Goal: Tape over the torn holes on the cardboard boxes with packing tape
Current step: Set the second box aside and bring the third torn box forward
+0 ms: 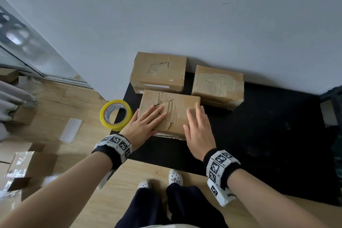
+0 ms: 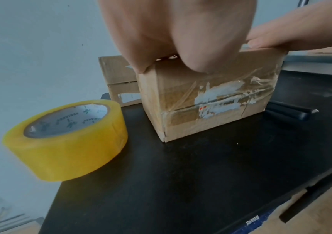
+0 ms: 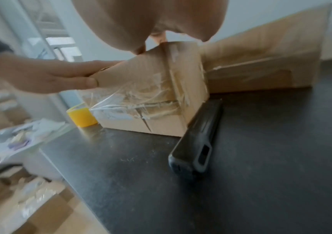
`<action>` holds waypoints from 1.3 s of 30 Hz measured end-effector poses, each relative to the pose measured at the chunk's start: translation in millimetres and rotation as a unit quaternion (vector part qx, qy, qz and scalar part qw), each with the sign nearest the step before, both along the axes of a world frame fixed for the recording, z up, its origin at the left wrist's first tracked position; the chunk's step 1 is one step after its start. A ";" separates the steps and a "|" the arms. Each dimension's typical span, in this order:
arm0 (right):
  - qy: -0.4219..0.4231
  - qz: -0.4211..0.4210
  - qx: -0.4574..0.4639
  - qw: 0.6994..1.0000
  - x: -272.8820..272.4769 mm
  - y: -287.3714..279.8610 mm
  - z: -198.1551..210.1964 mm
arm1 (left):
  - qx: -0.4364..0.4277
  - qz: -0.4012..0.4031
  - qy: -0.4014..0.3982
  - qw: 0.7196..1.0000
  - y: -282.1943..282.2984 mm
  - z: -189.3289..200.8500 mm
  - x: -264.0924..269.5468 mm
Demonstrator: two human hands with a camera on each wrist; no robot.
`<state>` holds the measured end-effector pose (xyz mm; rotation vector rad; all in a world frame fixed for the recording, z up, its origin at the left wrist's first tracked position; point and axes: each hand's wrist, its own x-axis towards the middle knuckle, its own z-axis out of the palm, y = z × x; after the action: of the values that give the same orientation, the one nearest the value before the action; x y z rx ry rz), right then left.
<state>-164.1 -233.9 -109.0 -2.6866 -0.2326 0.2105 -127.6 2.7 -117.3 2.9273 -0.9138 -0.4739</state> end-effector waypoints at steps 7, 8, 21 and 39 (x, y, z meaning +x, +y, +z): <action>-0.028 0.179 -0.108 0.977 -0.6 31.7 -2.0 | -0.001 -0.012 0.011 1.000 5.1 9.1 1.8; -0.021 0.174 -0.117 0.978 -2.0 33.4 -2.1 | -0.003 -0.012 0.011 1.000 5.7 9.2 1.0; 0.021 0.134 -0.099 0.986 -19.6 46.7 7.7 | -0.037 0.165 0.058 0.984 58.3 7.9 -7.4; 0.063 0.019 -0.061 0.996 -22.6 72.5 6.8 | -0.150 0.287 0.100 0.941 118.5 10.9 1.1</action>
<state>-186.7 -161.4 -102.1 -2.7782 -0.2400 0.4187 -126.4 121.2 -106.4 2.6201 -0.0750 -0.5181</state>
